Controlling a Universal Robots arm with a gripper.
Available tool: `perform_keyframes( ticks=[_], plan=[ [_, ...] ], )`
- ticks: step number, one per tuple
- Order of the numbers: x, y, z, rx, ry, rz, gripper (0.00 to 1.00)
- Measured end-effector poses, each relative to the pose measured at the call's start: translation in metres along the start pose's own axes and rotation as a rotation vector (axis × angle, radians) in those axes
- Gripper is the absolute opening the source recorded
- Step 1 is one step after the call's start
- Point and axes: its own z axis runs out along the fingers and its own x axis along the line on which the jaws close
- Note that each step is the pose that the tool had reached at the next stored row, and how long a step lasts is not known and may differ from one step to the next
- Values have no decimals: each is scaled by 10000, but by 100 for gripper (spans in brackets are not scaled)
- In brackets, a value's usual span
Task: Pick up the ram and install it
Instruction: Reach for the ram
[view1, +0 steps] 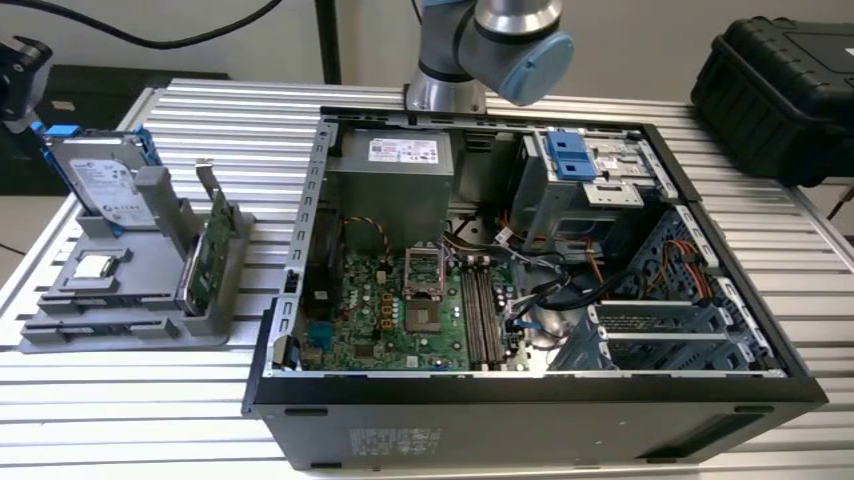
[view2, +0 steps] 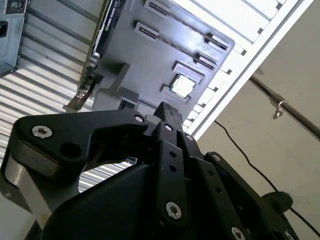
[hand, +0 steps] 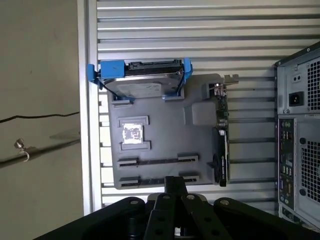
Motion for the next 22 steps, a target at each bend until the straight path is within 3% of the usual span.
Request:
perform_keyframes(
  ticks=[12,22],
  plan=[
    [158,-6,-3,-12,30,-620,0],
    [163,-8,-4,-12,30,-620,0]
  ],
)
